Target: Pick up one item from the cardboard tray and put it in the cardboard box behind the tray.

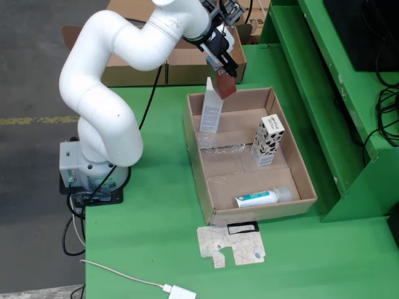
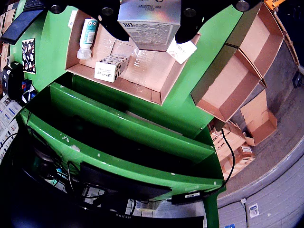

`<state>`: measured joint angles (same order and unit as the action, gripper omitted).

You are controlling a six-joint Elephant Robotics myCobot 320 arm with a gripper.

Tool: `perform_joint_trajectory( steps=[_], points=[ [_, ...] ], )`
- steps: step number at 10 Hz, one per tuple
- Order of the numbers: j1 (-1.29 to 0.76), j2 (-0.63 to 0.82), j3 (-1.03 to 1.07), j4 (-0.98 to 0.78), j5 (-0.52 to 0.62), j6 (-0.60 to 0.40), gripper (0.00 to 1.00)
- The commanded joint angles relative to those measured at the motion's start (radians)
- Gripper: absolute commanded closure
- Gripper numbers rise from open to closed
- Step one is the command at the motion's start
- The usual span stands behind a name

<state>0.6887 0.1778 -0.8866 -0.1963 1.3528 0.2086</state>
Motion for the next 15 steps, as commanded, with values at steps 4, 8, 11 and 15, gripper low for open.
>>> perform_joint_trajectory(
  steps=[4,8,11,15],
  points=[
    [0.208,0.102,-0.02,-0.053,-0.097,0.071,1.0],
    [0.42,0.199,-0.036,-0.188,-0.189,0.182,1.0],
    [0.506,0.227,-0.014,-0.261,-0.224,0.229,1.0],
    [0.804,0.274,0.066,-0.503,-0.327,0.402,1.0]
  ],
)
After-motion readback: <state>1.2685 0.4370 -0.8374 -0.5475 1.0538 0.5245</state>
